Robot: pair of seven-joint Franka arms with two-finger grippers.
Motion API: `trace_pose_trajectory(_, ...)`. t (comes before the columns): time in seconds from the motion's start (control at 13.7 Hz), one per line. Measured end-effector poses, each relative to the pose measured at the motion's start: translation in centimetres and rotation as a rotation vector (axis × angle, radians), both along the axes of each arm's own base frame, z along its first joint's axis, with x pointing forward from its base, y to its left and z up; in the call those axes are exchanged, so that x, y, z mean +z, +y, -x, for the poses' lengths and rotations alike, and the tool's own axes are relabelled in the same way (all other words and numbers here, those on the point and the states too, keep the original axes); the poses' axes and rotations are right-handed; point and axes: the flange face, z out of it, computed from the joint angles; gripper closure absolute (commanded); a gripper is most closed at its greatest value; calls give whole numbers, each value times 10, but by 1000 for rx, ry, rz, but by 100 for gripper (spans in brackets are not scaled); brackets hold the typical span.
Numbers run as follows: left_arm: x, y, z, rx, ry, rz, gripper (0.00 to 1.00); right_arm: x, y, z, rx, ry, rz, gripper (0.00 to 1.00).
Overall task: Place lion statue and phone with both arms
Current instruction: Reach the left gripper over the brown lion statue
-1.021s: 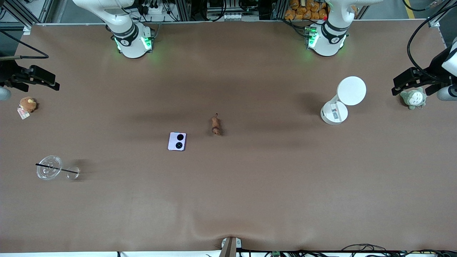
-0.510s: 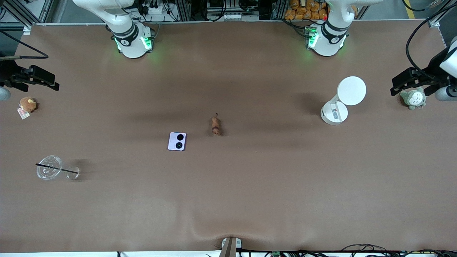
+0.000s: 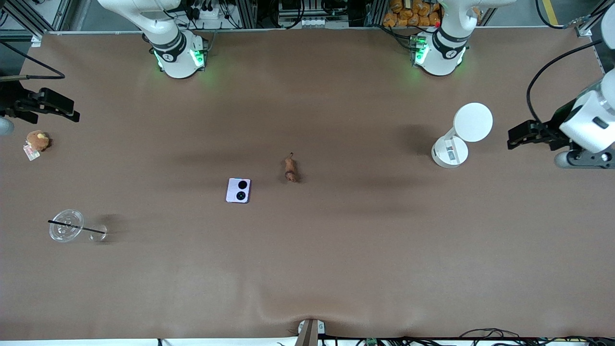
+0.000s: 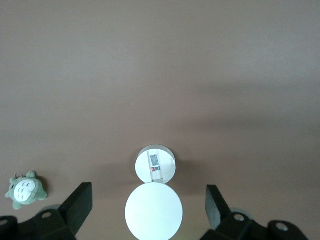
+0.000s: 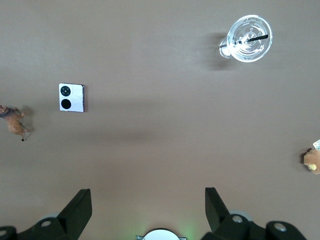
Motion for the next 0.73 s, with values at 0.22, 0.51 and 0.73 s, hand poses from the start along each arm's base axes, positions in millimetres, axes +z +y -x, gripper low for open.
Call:
trace_pose_trajectory(0.22,-43,-32,-17,-50,43,-3,0,0,0,0,0,0,0,0)
trace_pose_trajectory(0.51,-56,-75,-17,-119,56,-6,0,0,0,0,0,-1,0,0)
trace_pose_trajectory(0.73,-62,-116,-12,-178,41,-3,0,0,0,0,0,0,0,0)
